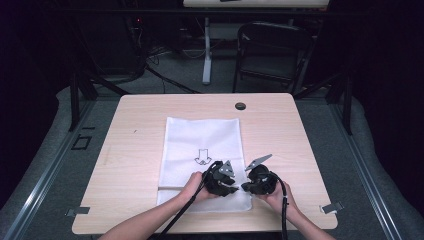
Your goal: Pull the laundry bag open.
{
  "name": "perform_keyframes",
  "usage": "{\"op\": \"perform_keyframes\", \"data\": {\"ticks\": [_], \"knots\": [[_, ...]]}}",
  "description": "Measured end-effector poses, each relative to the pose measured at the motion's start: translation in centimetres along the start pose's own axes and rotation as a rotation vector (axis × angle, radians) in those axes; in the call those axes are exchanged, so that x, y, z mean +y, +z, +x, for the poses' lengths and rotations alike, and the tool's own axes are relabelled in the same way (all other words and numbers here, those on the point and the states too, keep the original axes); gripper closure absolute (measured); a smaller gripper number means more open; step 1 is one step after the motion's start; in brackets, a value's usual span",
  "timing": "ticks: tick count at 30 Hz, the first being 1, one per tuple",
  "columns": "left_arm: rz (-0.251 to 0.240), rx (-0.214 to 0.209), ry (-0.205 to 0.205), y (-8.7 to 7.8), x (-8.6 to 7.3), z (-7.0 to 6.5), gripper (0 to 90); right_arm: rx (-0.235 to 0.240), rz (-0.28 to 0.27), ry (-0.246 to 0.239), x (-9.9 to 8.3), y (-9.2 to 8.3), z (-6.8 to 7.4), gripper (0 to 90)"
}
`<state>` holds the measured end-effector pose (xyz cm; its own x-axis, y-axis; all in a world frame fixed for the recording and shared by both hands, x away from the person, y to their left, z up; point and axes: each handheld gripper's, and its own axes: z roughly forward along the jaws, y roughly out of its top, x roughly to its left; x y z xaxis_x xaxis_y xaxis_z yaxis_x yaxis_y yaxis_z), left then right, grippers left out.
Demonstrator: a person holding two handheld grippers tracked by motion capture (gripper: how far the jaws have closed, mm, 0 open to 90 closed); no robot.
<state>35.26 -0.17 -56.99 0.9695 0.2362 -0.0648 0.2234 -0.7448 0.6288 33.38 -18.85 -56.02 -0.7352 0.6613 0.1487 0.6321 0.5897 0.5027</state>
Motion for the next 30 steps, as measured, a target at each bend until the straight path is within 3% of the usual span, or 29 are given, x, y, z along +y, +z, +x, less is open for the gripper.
{"op": "perform_keyframes", "data": {"ticks": [5,9,12,17,22,25,30], "knots": [[-0.006,0.0,0.031,-0.04,0.2,-0.29,78.4,0.006,-0.008,0.011,-0.05,0.04,-0.03,90.0],[0.007,0.018,0.046,-0.04,0.38,-0.54,79.2,-0.003,0.004,-0.006,-0.01,-0.02,-0.04,90.0],[0.002,-0.014,0.03,0.1,0.31,-0.43,80.8,0.0,0.001,-0.002,-0.04,-0.01,-0.08,90.0],[0.0,-0.024,0.015,0.3,0.23,-0.28,80.7,-0.012,0.007,-0.015,0.0,-0.02,-0.05,90.0],[0.002,-0.013,0.024,0.29,0.28,-0.44,82.0,0.004,-0.002,0.002,-0.05,0.0,-0.04,90.0],[0.018,0.001,0.03,0.19,0.37,-0.56,82.3,-0.014,0.003,-0.008,-0.03,-0.01,0.13,90.0],[0.011,-0.011,0.021,0.1,0.31,-0.47,82.4,-0.011,-0.001,-0.012,-0.06,0.0,0.06,90.0]]}}
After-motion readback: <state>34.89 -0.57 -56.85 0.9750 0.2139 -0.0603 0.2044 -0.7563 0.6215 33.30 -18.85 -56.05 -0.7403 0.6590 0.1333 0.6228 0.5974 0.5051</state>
